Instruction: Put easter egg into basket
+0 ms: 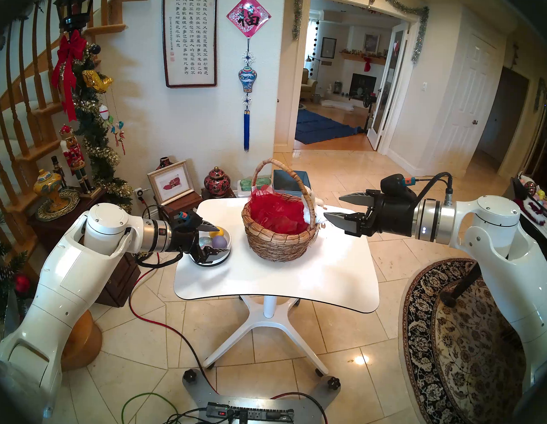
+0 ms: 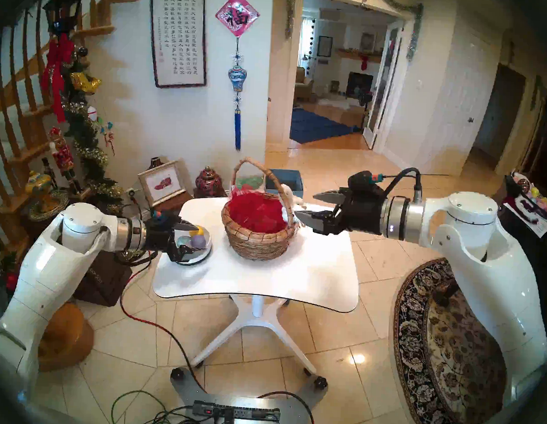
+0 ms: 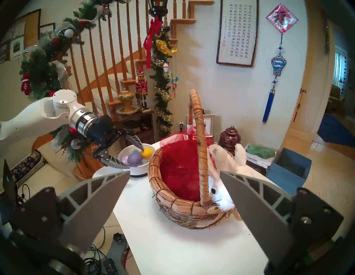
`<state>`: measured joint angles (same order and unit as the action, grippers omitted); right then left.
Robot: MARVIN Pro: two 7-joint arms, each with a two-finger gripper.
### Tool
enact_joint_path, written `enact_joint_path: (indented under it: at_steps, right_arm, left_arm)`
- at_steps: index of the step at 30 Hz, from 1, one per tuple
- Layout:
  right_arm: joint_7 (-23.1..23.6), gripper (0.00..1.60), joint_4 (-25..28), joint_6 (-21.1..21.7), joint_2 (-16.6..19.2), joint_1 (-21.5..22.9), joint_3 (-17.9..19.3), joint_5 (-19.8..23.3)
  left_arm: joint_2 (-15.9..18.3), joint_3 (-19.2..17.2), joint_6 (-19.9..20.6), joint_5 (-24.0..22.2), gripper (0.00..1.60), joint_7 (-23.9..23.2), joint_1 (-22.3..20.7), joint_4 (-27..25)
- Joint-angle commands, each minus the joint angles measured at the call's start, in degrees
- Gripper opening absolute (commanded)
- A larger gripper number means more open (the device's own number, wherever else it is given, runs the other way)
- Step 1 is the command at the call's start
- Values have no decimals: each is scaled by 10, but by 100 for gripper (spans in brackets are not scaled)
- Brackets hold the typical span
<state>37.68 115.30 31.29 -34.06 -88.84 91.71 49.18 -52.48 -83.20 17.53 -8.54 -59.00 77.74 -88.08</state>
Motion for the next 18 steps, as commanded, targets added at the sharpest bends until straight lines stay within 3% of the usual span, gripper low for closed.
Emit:
enact_joint_path:
  at_steps: [1, 10, 18]
  right_arm:
    - [-2, 160, 0, -2, 1, 4, 3, -1]
    - [-2, 160, 0, -2, 1, 4, 3, -1]
    - [-2, 160, 0, -3, 2, 4, 3, 0]
  left_arm:
    - [4, -2, -9, 7, 160, 6, 0, -2]
    - [2, -3, -16, 12, 160, 10, 3, -1]
    - [3, -5, -18, 9, 147, 10, 5, -3]
